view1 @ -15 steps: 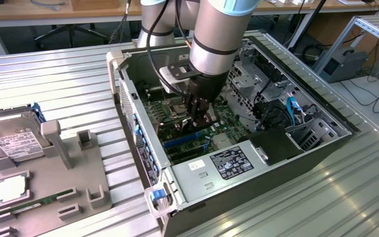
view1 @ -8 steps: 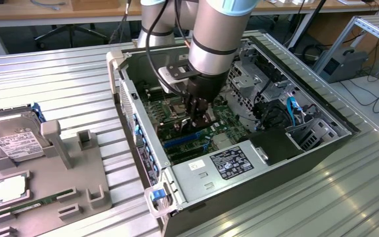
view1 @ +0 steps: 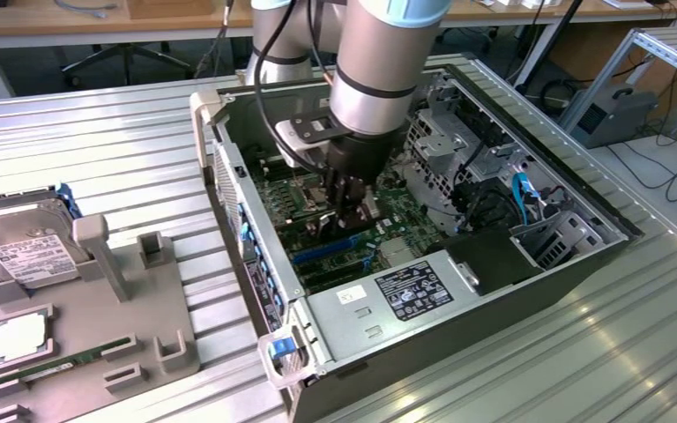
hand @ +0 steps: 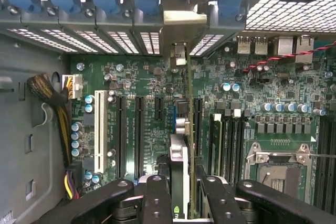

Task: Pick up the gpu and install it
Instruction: 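Insert the gpu into the slot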

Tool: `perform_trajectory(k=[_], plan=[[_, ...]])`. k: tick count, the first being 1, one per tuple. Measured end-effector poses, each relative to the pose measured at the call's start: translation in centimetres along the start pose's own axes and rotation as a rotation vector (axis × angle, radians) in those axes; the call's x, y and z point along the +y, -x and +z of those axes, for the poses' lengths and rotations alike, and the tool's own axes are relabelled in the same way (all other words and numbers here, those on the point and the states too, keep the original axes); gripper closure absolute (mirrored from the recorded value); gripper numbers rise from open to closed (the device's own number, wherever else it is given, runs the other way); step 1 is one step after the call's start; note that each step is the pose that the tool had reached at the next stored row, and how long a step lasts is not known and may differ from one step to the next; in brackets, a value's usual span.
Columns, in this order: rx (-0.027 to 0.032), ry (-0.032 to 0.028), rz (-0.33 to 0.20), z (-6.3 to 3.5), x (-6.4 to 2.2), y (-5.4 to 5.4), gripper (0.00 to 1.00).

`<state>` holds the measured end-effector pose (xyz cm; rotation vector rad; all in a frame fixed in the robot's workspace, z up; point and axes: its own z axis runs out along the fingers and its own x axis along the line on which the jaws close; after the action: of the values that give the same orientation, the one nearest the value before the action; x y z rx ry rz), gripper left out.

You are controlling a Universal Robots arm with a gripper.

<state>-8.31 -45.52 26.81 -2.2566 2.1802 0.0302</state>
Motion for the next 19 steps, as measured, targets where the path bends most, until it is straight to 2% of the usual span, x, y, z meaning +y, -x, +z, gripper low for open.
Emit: perform_trajectory(k=[8, 19], plan=[[-0.0021, -0.0002, 0.000, 0.01, 0.32, 0.05, 0.73], [-0.0019, 0.0000, 0.000, 0.72, 0.49, 0.05, 0.73]])
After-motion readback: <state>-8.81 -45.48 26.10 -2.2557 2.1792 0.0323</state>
